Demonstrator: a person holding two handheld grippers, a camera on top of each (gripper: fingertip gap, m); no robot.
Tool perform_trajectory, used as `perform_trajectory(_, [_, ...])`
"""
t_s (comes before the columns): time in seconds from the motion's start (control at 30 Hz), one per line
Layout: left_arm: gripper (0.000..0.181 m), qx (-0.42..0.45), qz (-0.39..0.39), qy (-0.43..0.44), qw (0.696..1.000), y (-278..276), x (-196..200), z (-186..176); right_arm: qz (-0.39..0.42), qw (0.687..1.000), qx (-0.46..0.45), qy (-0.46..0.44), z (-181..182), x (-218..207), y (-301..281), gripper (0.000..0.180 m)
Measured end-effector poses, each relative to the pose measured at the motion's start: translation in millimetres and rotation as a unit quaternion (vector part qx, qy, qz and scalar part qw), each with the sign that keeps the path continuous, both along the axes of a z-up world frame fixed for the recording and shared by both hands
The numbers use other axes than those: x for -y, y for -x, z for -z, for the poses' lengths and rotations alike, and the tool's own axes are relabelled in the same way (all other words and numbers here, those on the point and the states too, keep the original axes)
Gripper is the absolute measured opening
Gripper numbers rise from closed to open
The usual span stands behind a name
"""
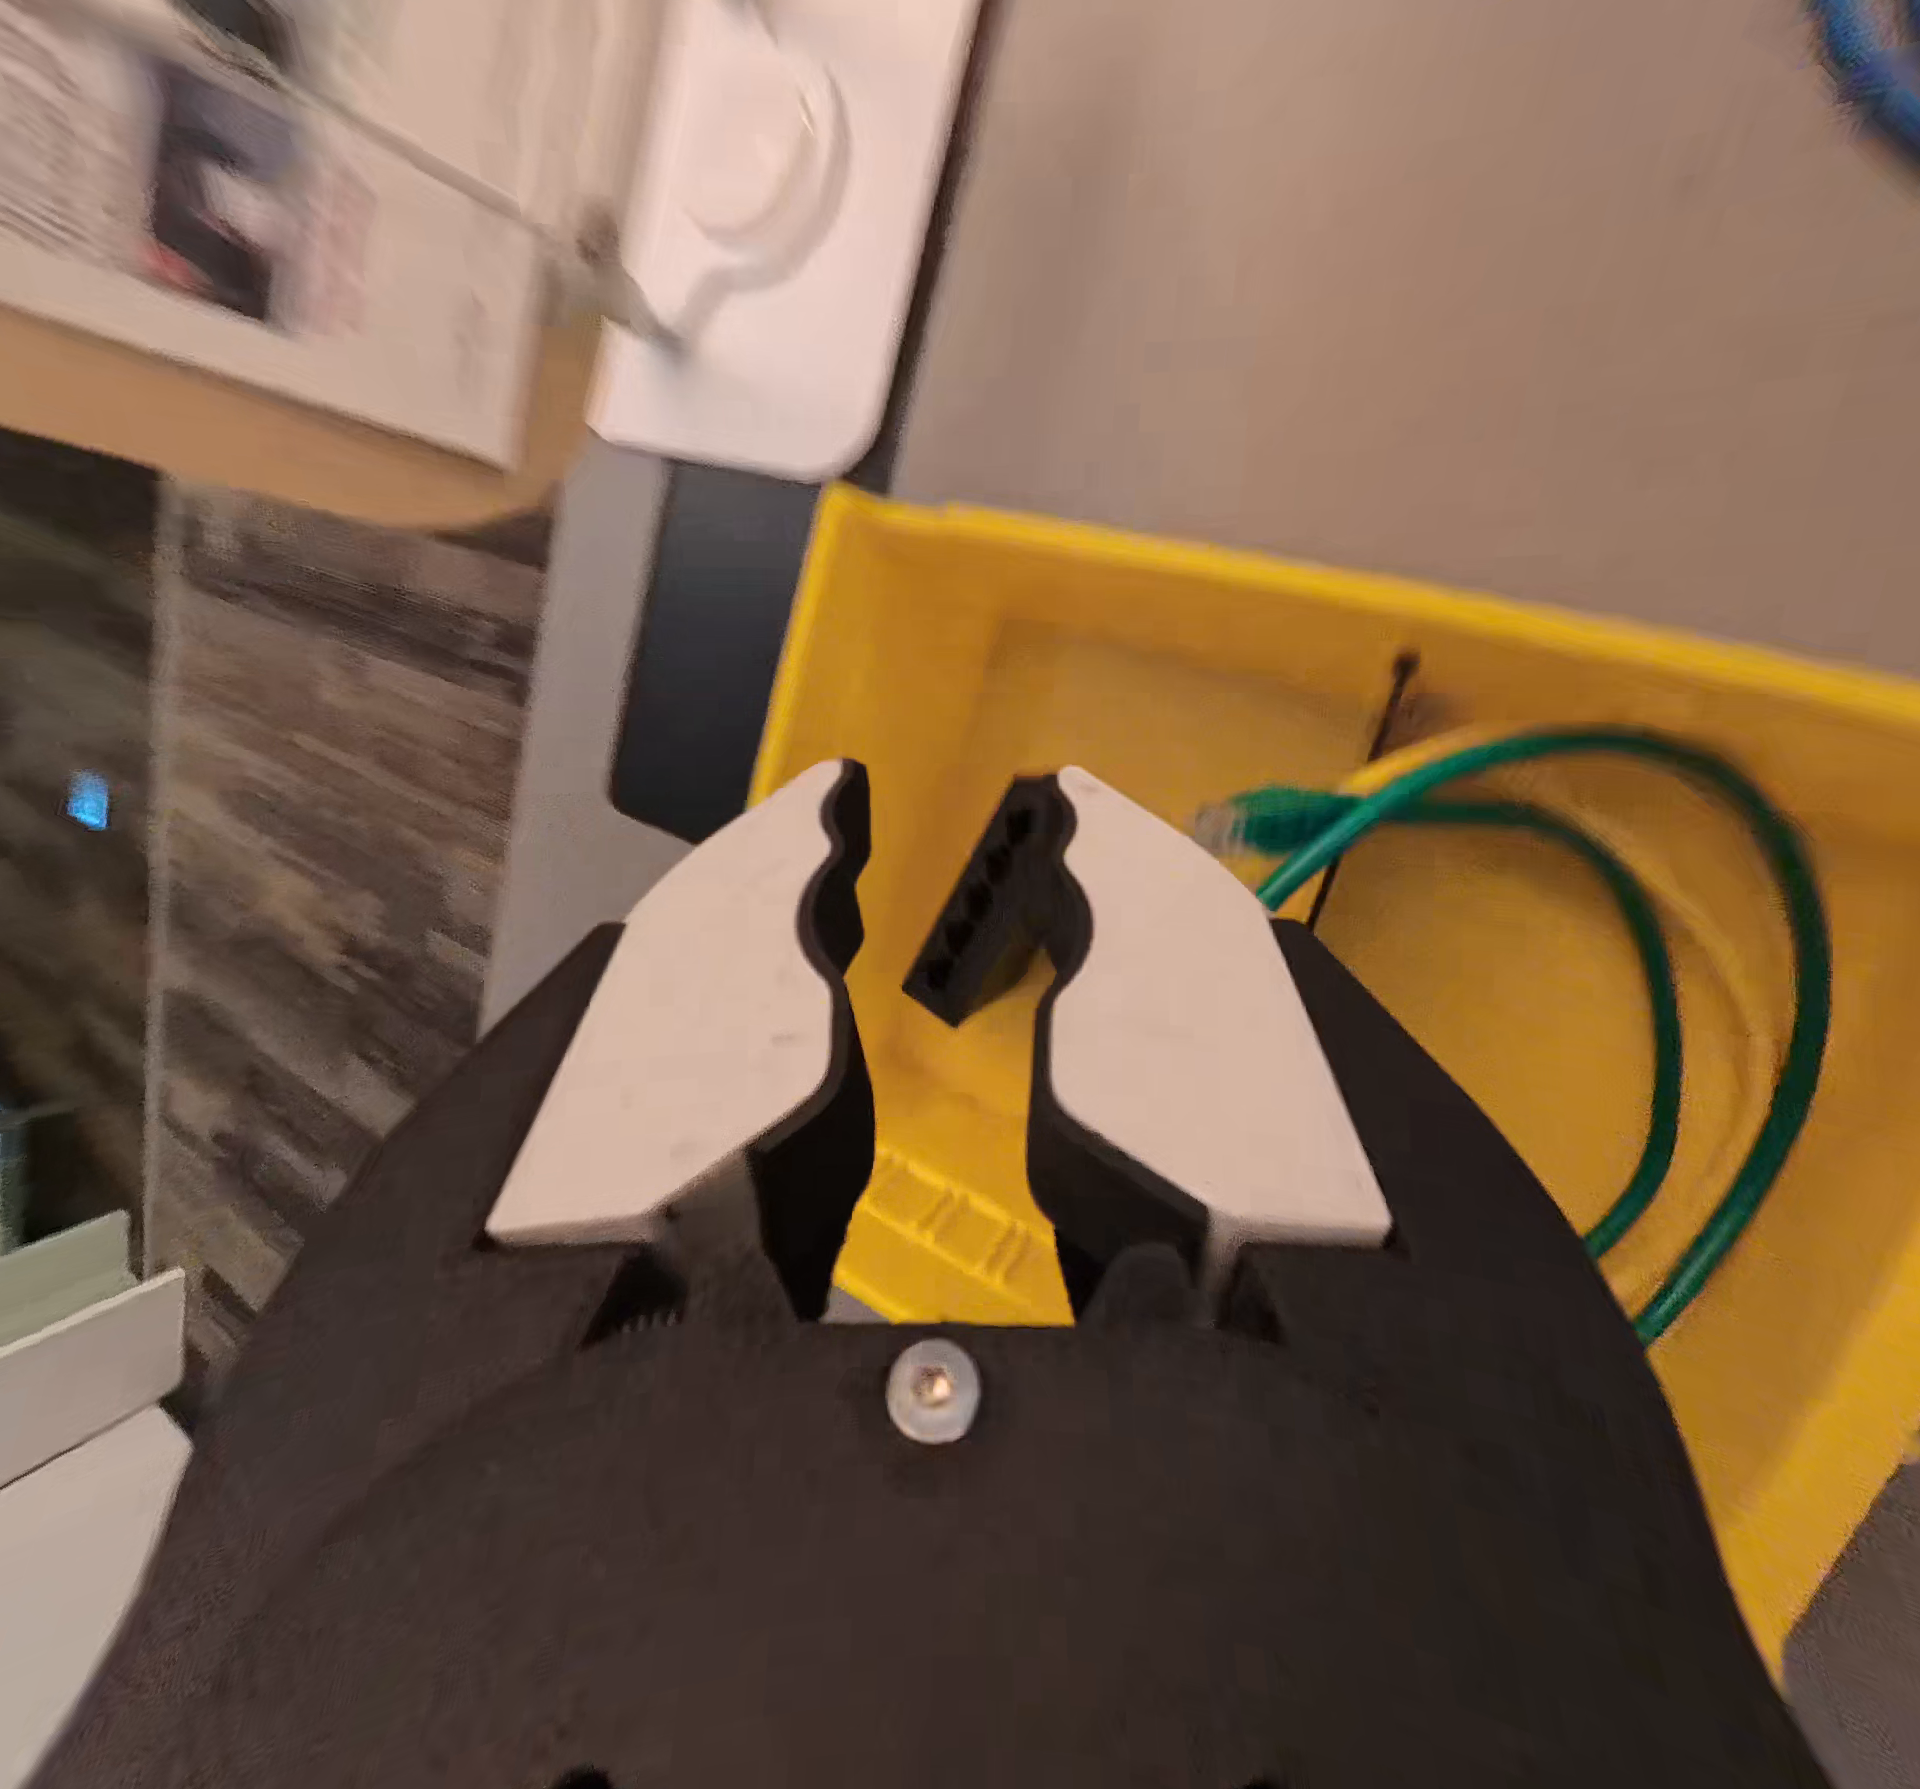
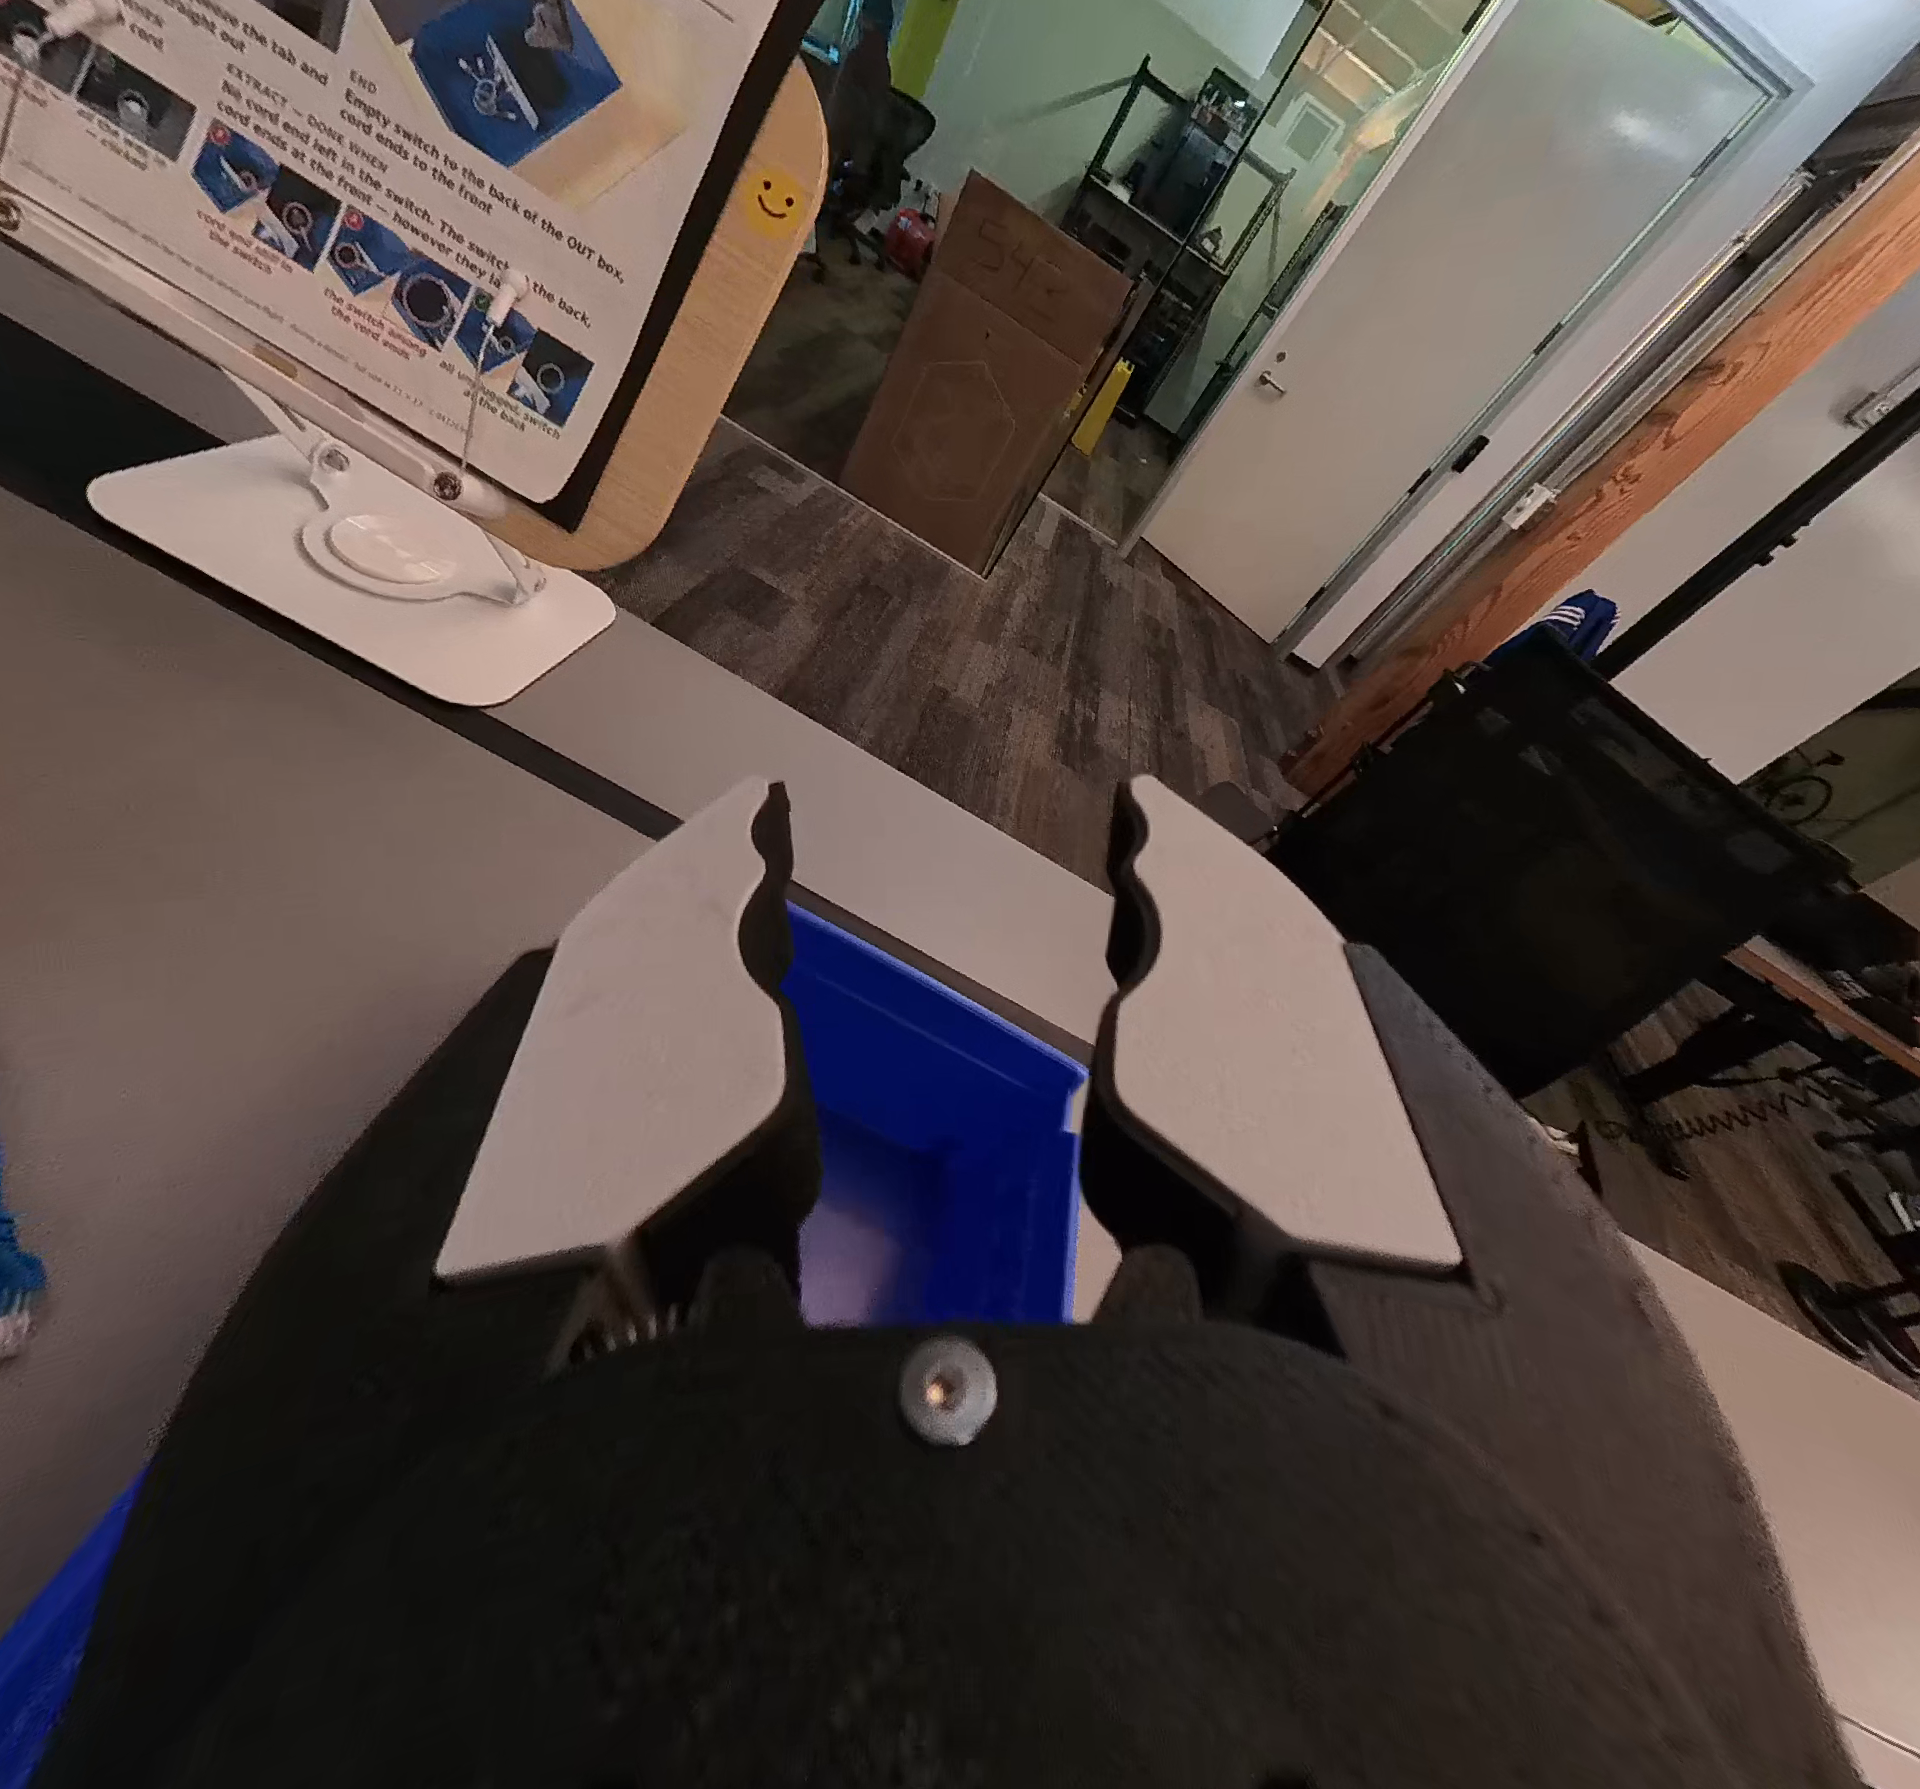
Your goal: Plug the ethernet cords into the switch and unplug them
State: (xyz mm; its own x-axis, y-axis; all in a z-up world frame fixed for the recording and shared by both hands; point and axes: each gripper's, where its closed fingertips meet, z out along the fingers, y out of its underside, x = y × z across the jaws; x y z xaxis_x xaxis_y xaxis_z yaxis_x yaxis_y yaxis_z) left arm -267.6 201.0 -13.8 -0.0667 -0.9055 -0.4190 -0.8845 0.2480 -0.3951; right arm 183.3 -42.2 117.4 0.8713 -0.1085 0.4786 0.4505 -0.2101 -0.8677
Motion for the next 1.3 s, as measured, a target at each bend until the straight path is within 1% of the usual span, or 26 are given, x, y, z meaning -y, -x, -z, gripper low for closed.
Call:
perform_trajectory(0.03, [0.03, -0.034, 0.0, 0.015, 0.999, 9.2, -7.4, 16.7, 0.001, 1.0, 0.004, 0.004, 1.2, -0.7, -0.1, 0.06])
perform_trajectory(0.1, [0.038, -0.082, -0.003, 0.049, 0.995, 23.6, -18.0, 44.7, 0.001, 1.0, 0.007, 0.01, 2.8, -1.5, 0.5, 0.06])
perform_trajectory(0.13, [0.039, -0.101, -0.006, 0.076, 0.992, 29.0, -19.7, 56.8, 0.001, 1.0, 0.004, 0.011, 2.8, -1.5, 0.6, 0.06])
perform_trajectory(0.17, [0.05, -0.113, -0.007, 0.097, 0.989, 31.9, -21.7, 67.1, 0.001, 1.0, 0.001, 0.009, 2.2, -1.5, 0.8, 0.06])
perform_trajectory(0.2, [0.054, -0.121, -0.009, 0.105, 0.987, 33.8, -25.5, 75.4, -0.001, 1.0, -0.001, 0.007, 1.3, -1.7, 1.7, 0.06])
perform_trajectory(0.3, [0.058, -0.151, -0.002, 0.109, 0.982, 39.0, -34.8, 95.4, -0.006, 1.0, -0.004, 0.007, 2.3, -4.8, 3.1, 0.06])
perform_trajectory(0.33, [0.056, -0.158, 0.001, 0.113, 0.981, 39.3, -35.4, 100.2, -0.005, 1.0, -0.005, 0.012, 4.7, -7.1, 2.6, 0.06])
perform_trajectory(0.4, [0.043, -0.17, 0.009, 0.12, 0.978, 38.9, -35.4, 106.6, -0.004, 1.0, -0.003, 0.025, 11.8, -12.8, 1.9, 0.06])
perform_trajectory(0.43, [0.032, -0.173, 0.014, 0.124, 0.977, 38.3, -34.3, 107.3, -0.002, 0.999, 0.001, 0.034, 15.7, -15.6, 1.1, 0.06])
perform_trajectory(0.47, [0.03, -0.172, 0.013, 0.123, 0.977, 37.0, -34.5, 106.6, 0.002, 0.999, 0.006, 0.04, 18.8, -17.8, 0.3, 0.06])
perform_trajectory(0.57, [0.027, -0.173, 0.001, 0.113, 0.978, 38.3, -37.5, 100.3, 0.004, 0.998, 0.02, 0.056, 25.0, -21.5, 0.6, 0.06])
perform_trajectory(0.63, [0.027, -0.169, -0.014, 0.096, 0.981, 40.4, -39.6, 88.6, 0.0, 0.998, 0.024, 0.056, 24.6, -21.8, 2.3, 0.06])
perform_trajectory(0.7, [0.026, -0.15, -0.027, 0.079, 0.985, 39.1, -38.8, 67.2, -0.003, 0.999, 0.019, 0.047, 20.7, -20.9, 3.5, 0.06])
perform_trajectory(0.8, [0.026, -0.13, -0.049, 0.03, 0.99, 34.4, -33.7, 18.1, -0.009, 0.999, 0.011, 0.034, 14.8, -16.9, 3.9, 0.06])
perform_trajectory(0.87, [0.026, -0.108, -0.05, -0.016, 0.993, 19.8, -22.6, -23.7, -0.009, 1.0, 0.006, 0.026, 11.0, -13.5, 2.4, 0.06])
perform_trajectory(0.93, [0.026, -0.073, -0.045, -0.046, 0.995, -7.8, 0.0, -64.6, -0.01, 1.0, 0.001, 0.017, 6.5, -9.5, 1.7, 0.06])
perform_trajectory(1.0, [0.026, -0.041, -0.02, -0.038, 0.998, -46.4, 38.6, -88.1, -0.017, 1.0, -0.005, 0.007, 1.9, -5.3, 3.7, 0.059])
perform_trajectory(1.03, [0.026, -0.036, 0.001, -0.031, 0.999, -67.2, 60.1, -90.2, -0.022, 1.0, -0.008, 0.002, -0.4, -3.3, 5.6, 0.059])
perform_trajectory(1.1, [0.026, -0.052, 0.041, -0.029, 0.997, -105.4, 95.7, -77.2, -0.034, 0.999, -0.012, -0.005, -4.2, 0.7, 10.4, 0.059])
perform_trajectory(1.17, [0.026, -0.081, 0.075, -0.024, 0.994, -139.2, 121.1, -47.5, -0.044, 0.999, -0.015, -0.009, -6.6, 5.0, 14.1, 0.059])
perform_trajectory(1.23, [0.026, -0.115, 0.096, -0.004, 0.989, -163.6, 139.3, -11.0, -0.053, 0.998, -0.017, -0.01, -8.0, 9.7, 16.4, 0.06])
perform_trajectory(1.3, [0.026, -0.143, 0.098, 0.013, 0.985, -179.6, 145.9, 19.6, -0.06, 0.998, -0.018, -0.006, -7.1, 14.7, 16.4, 0.06])
